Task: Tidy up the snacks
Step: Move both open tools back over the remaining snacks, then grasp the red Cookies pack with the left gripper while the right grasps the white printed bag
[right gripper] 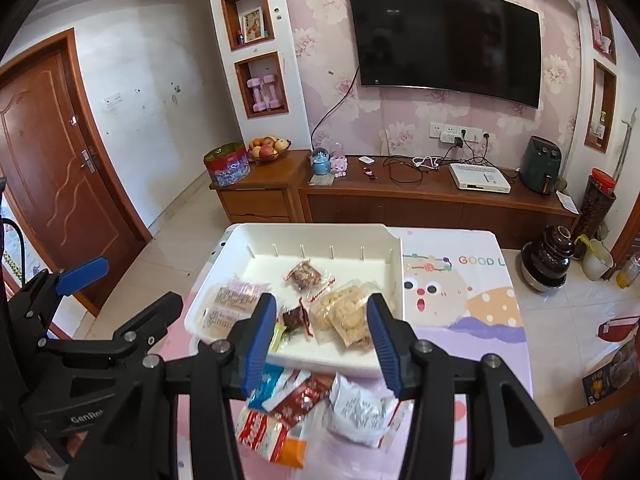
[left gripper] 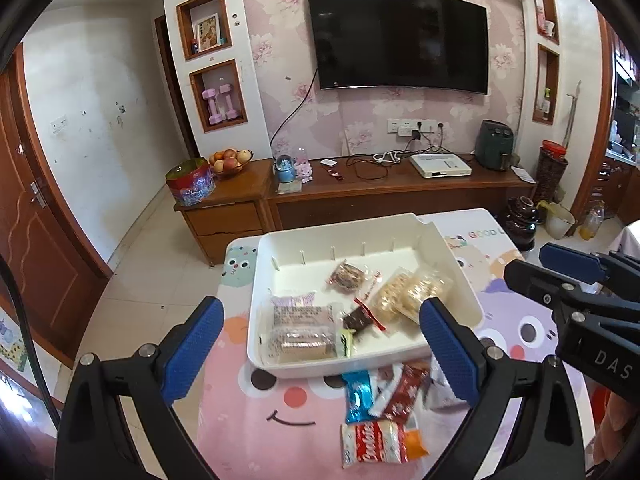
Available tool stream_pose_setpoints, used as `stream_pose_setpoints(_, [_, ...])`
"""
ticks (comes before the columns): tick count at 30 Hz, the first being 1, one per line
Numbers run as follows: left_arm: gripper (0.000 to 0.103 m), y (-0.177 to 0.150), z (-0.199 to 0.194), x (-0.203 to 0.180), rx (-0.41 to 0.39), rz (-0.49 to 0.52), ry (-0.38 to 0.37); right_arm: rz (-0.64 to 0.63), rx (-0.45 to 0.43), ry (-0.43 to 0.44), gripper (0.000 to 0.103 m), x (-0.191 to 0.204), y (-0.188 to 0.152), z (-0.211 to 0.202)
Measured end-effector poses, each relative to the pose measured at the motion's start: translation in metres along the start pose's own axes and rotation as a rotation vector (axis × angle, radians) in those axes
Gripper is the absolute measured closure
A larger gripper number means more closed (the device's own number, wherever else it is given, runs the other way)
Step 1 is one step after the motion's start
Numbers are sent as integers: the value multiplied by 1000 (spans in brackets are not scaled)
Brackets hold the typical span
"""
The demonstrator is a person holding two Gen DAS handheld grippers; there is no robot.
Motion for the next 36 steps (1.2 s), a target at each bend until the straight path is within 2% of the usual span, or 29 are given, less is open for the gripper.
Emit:
stream_pose_setpoints(10, [5, -53, -24, -9, 20, -38, -61, -11, 4, 7, 49, 0, -52, -23])
stream_pose_setpoints(19, [5, -102, -17, -4, 49, -69, -46, 6, 38, -12, 46, -15, -98, -18])
stream_pose_setpoints(30, [5, -173, 52, -15, 229, -73, -59, 103, 183, -18, 45, -39, -148, 42])
stream_pose_setpoints(36, [5, -199, 99, -15, 335, -132, -64, 115, 235, -4, 45, -40, -161, 76])
Point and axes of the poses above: each gripper's, at about its wrist camera, not at the fingertips, and z roughly the way its jaws point, x to its left, y to its top, the point moved 4 cm from there along z, roughly the way its jaws point, and after that the axes turned 3 degrees about -z, right-handed, at the moved point
